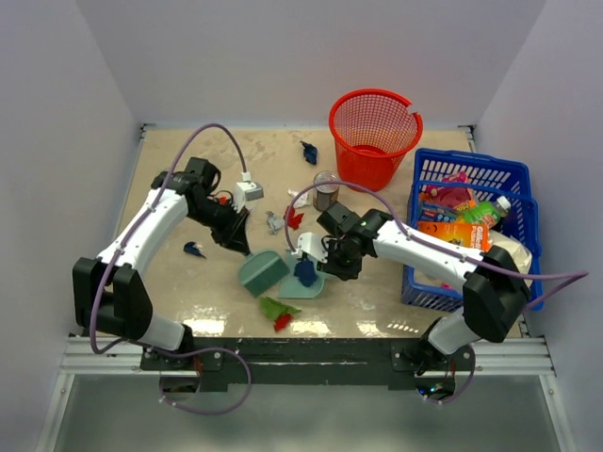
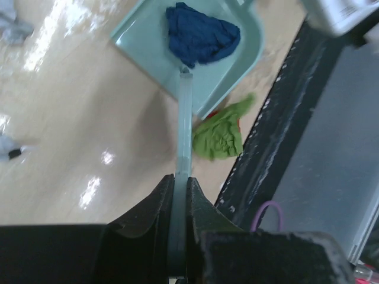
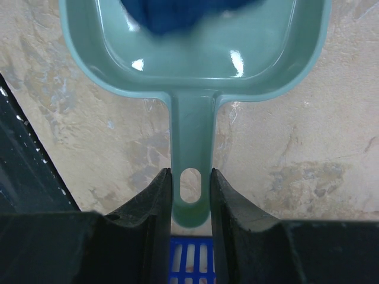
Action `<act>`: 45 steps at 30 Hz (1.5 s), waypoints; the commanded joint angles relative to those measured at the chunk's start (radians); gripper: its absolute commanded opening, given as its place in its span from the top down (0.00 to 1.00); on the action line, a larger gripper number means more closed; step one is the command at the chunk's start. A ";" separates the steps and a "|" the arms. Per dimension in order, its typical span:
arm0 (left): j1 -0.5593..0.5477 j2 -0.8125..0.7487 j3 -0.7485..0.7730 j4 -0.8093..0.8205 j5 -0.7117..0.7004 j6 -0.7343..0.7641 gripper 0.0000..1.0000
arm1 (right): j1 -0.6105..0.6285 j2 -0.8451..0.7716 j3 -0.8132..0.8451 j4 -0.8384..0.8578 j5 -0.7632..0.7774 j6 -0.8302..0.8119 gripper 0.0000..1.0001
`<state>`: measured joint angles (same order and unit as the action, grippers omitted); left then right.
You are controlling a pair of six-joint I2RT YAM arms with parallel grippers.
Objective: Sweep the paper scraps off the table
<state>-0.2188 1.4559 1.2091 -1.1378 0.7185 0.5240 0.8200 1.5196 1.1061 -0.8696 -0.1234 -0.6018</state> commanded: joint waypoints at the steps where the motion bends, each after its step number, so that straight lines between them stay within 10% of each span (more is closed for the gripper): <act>1: 0.002 0.003 0.109 -0.017 0.248 -0.024 1.00 | 0.005 0.001 0.040 -0.003 -0.028 0.004 1.00; 12: 0.047 -0.130 0.120 -0.178 -0.151 0.298 1.00 | -0.001 -0.073 -0.032 -0.035 0.016 -0.036 1.00; 30: -0.160 -0.066 0.055 -0.180 0.412 0.318 1.00 | -0.347 -0.121 0.182 -0.101 -0.154 0.052 1.00; 45: -0.145 0.161 0.038 -0.055 0.219 0.334 1.00 | -0.447 -0.220 0.129 -0.089 -0.154 0.059 1.00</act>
<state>-0.4187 1.6447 1.2316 -1.3033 0.9833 0.8795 0.3805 1.3449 1.2503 -0.9577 -0.2577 -0.5129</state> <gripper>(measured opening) 0.144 0.288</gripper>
